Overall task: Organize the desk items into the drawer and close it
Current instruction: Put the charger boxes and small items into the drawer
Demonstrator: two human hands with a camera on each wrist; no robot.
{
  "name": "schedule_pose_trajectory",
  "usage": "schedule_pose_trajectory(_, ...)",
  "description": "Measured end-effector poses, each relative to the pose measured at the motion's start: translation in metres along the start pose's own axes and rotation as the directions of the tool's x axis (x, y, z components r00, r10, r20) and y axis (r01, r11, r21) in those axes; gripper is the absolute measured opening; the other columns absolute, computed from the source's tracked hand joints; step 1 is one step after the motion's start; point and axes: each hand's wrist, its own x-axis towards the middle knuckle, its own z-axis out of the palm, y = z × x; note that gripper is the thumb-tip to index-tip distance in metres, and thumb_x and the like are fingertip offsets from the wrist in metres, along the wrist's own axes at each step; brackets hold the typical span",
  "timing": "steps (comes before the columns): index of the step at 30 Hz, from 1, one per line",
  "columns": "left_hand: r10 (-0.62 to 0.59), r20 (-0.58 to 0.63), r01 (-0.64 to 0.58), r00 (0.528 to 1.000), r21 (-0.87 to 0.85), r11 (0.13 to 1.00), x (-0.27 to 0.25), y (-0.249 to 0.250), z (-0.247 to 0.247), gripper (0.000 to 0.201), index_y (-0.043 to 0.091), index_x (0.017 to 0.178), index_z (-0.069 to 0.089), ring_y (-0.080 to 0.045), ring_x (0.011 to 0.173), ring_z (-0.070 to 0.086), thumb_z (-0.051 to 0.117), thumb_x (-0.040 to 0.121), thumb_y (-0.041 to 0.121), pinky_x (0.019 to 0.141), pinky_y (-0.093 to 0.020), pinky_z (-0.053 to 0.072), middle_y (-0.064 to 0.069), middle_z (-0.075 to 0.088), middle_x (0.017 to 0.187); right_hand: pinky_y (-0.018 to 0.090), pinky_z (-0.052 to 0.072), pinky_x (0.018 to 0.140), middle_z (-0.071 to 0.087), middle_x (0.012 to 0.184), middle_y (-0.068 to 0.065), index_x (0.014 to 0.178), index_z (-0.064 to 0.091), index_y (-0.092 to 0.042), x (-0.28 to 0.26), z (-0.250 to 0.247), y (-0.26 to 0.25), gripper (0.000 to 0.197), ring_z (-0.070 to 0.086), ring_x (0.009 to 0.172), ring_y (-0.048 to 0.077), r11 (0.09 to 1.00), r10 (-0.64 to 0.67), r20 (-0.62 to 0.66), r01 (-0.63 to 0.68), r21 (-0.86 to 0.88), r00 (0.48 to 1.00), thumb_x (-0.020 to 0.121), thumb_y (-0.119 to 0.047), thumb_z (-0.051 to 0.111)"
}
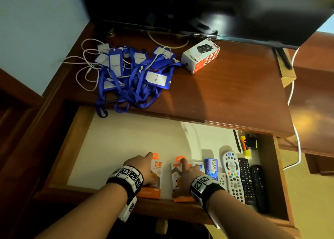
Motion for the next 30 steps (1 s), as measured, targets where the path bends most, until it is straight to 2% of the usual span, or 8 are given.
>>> schedule_pose_trajectory(3, 0.003, 0.011, -0.003, 1.000, -0.007, 1.000, 0.001, 0.003, -0.002, 0.089, 0.027, 0.144, 0.032, -0.023, 0.090, 0.066, 0.080, 0.074, 0.057, 0.075, -0.036, 0.057, 0.003, 0.067, 0.107, 0.052, 0.053, 0.100, 0.041, 0.141, 0.023, 0.154, 0.000, -0.032, 0.003, 0.000, 0.003, 0.131, 0.055, 0.124, 0.041, 0.999, -0.011, -0.030, 0.010, -0.031, 0.999, 0.062, -0.062, 0.089)
schedule_pose_trajectory(8, 0.031, 0.005, -0.031, 0.999, -0.014, 0.999, 0.005, 0.016, -0.005, 0.082, 0.027, 0.140, 0.035, -0.023, 0.094, 0.068, 0.076, 0.077, 0.059, 0.078, -0.038, 0.059, 0.003, 0.069, 0.109, 0.049, 0.051, 0.103, 0.035, 0.138, 0.019, 0.151, 0.011, -0.024, 0.004, -0.003, 0.009, 0.120, 0.049, 0.127, 0.039, 0.982, -0.085, -0.132, 0.061, -0.178, 0.988, 0.065, -0.066, 0.084)
schedule_pose_trajectory(11, 0.049, -0.016, -0.049, 0.999, 0.001, 0.999, 0.007, 0.022, -0.007, 0.074, 0.028, 0.142, 0.036, -0.024, 0.094, 0.068, 0.073, 0.083, 0.052, 0.079, -0.039, 0.060, 0.001, 0.069, 0.110, 0.047, 0.050, 0.104, 0.032, 0.138, 0.017, 0.149, 0.020, -0.017, 0.005, -0.004, 0.010, 0.105, 0.047, 0.126, 0.037, 0.980, -0.125, -0.175, 0.093, -0.178, 0.977, 0.073, -0.052, 0.085)
schedule_pose_trajectory(14, 0.058, -0.027, -0.058, 0.998, 0.008, 0.998, 0.010, 0.021, -0.008, 0.071, 0.028, 0.144, 0.037, -0.025, 0.097, 0.068, 0.071, 0.085, 0.048, 0.080, -0.038, 0.059, 0.000, 0.069, 0.112, 0.045, 0.051, 0.104, 0.036, 0.137, 0.015, 0.148, 0.027, -0.010, 0.010, -0.008, 0.017, 0.091, 0.050, 0.126, 0.035, 0.983, -0.138, -0.190, 0.111, -0.146, 0.972, 0.082, -0.039, 0.083)
schedule_pose_trajectory(19, 0.054, -0.022, -0.054, 0.998, -0.003, 0.999, 0.011, 0.017, -0.011, 0.076, 0.029, 0.142, 0.037, -0.024, 0.099, 0.068, 0.073, 0.081, 0.059, 0.080, -0.037, 0.058, 0.002, 0.069, 0.114, 0.046, 0.052, 0.102, 0.042, 0.137, 0.012, 0.146, 0.027, -0.011, 0.015, -0.012, 0.019, 0.112, 0.053, 0.127, 0.033, 0.987, -0.124, -0.143, 0.108, -0.117, 0.982, 0.066, -0.059, 0.088)
schedule_pose_trajectory(25, 0.065, -0.010, -0.065, 0.998, -0.010, 0.998, 0.009, 0.016, -0.013, 0.072, 0.033, 0.140, 0.038, -0.024, 0.101, 0.069, 0.075, 0.082, 0.055, 0.081, -0.036, 0.058, 0.003, 0.070, 0.116, 0.047, 0.054, 0.096, 0.046, 0.132, 0.011, 0.146, 0.027, -0.019, 0.011, -0.015, 0.019, 0.111, 0.057, 0.119, 0.033, 0.968, -0.178, -0.108, 0.154, -0.200, 0.978, 0.065, -0.069, 0.083)
schedule_pose_trajectory(28, 0.076, -0.011, -0.076, 0.997, -0.009, 0.997, 0.009, 0.017, -0.009, 0.067, 0.031, 0.141, 0.039, -0.024, 0.101, 0.069, 0.073, 0.086, 0.048, 0.079, -0.036, 0.058, 0.002, 0.069, 0.116, 0.044, 0.057, 0.087, 0.050, 0.124, 0.008, 0.136, 0.042, -0.022, 0.001, -0.042, 0.020, 0.091, 0.061, 0.107, 0.029, 0.957, -0.203, -0.157, 0.162, -0.241, 0.966, 0.070, -0.073, 0.076)
schedule_pose_trajectory(30, 0.080, 0.006, -0.079, 0.997, -0.007, 0.997, 0.009, 0.018, -0.005, 0.071, 0.030, 0.142, 0.036, -0.024, 0.101, 0.068, 0.073, 0.084, 0.050, 0.081, -0.037, 0.059, 0.001, 0.068, 0.116, 0.040, 0.057, 0.083, 0.059, 0.113, 0.002, 0.121, 0.055, -0.025, -0.009, -0.080, 0.023, 0.064, 0.064, 0.097, 0.024, 0.958, -0.259, -0.256, 0.215, -0.189, 0.931, 0.079, -0.072, 0.068)
